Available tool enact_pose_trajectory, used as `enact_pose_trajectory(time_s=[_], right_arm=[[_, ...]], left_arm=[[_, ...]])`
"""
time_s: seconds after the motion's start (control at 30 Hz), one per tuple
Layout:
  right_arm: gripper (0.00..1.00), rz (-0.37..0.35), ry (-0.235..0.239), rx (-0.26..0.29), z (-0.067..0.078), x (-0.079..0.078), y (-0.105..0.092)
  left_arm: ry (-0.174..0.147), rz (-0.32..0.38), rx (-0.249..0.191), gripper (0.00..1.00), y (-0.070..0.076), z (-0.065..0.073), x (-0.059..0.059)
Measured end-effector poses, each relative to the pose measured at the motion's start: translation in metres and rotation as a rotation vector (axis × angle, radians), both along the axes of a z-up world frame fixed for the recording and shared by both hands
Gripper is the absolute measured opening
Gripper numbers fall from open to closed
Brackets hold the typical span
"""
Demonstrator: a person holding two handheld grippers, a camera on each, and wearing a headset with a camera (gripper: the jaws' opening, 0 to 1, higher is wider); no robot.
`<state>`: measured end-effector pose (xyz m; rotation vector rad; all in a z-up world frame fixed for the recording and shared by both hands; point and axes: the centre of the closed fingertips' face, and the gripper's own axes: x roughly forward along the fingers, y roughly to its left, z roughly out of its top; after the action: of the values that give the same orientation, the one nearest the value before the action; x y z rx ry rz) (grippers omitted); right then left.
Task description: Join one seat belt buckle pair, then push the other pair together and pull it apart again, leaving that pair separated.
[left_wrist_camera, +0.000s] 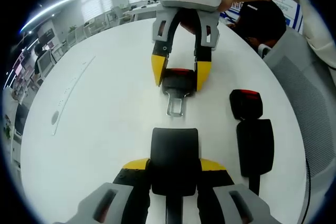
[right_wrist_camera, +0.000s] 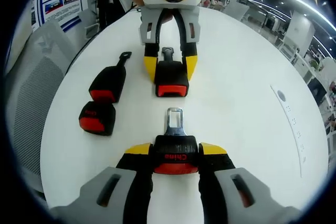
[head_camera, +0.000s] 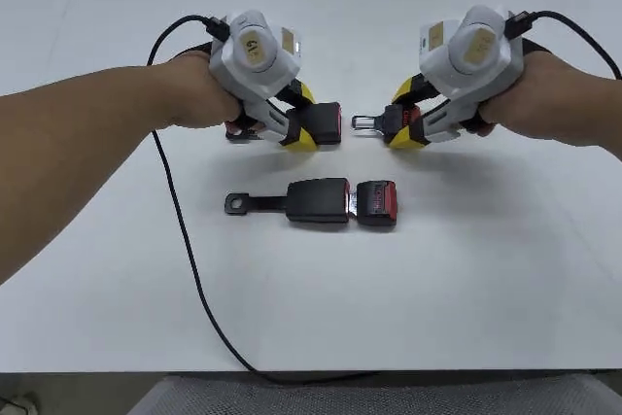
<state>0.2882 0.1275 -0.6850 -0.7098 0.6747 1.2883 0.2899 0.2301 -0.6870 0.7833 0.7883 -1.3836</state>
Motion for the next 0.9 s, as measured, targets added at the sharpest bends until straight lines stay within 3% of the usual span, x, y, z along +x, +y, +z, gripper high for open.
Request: enact_pose_trajectory(time_s=[0.47,0.6,0.73,0.9], right_arm=[[0.33,0.0,0.008,-0.052,-0.004,-0.004,-0.07],[0.33,-0.002,0.006,-0.047,-0.003,-0.008,-0.07],[0.34,0.02,-0.005,-0.076,-0.007,-0.006,-0.071],[0.35,-0.013,0.014,-0.079,-0.006,-0.006,-0.069]], left_arm=[[0.006,0.008,0.011,0.34,0.003,-0.004,0.004],[0.01,0.005,0.019,0.34,0.003,-0.005,0.005],[0.011,0.007,0.028,0.34,0.004,-0.006,0.007],[0.007,0.018,0.048,0.34,0.004,-0.006,0.007]])
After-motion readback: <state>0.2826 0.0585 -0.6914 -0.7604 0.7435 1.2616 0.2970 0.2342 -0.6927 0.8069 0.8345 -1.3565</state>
